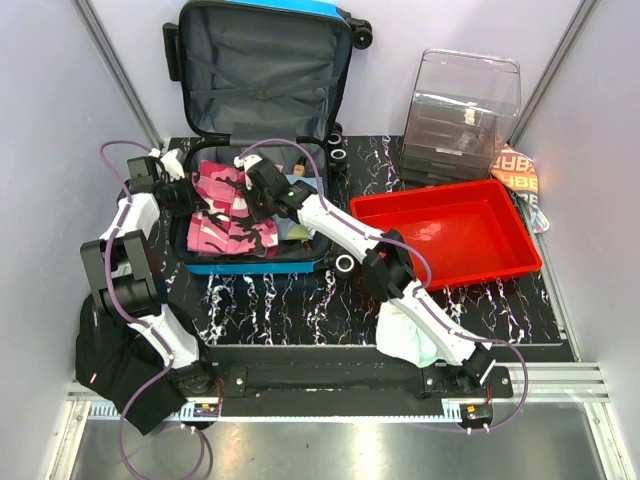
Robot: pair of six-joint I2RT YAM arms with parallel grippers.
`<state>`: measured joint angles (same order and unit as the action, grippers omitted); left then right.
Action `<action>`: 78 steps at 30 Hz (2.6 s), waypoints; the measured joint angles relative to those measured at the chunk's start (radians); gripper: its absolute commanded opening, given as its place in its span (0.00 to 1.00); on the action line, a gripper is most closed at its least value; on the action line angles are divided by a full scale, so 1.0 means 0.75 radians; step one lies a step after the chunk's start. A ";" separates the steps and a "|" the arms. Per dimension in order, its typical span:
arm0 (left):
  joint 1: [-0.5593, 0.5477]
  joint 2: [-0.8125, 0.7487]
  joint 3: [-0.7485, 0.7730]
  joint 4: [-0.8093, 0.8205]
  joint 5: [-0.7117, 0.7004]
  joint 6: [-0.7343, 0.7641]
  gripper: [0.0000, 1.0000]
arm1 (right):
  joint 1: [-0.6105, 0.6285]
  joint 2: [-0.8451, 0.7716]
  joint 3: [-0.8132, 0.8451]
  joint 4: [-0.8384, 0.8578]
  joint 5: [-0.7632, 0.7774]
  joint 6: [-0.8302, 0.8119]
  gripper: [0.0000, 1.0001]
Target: Open, take out, and arrange the luggage
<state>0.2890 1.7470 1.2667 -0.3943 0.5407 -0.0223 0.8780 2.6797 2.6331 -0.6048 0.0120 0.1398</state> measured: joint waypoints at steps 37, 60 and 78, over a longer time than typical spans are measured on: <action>-0.006 -0.332 0.032 -0.083 0.084 -0.009 0.00 | -0.028 -0.357 -0.140 0.024 -0.148 -0.052 0.00; -0.555 -0.335 0.440 -0.162 -0.009 -0.017 0.00 | -0.249 -0.921 -0.588 -0.026 -0.149 -0.162 0.00; -1.363 0.249 0.966 -0.133 -0.133 -0.184 0.00 | -0.882 -1.720 -1.250 -0.441 -0.142 -0.238 0.00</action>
<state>-0.7334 1.9335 1.9915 -0.4938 0.4412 -0.1604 0.2161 1.3899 1.6955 -0.9360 -0.0944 -0.0387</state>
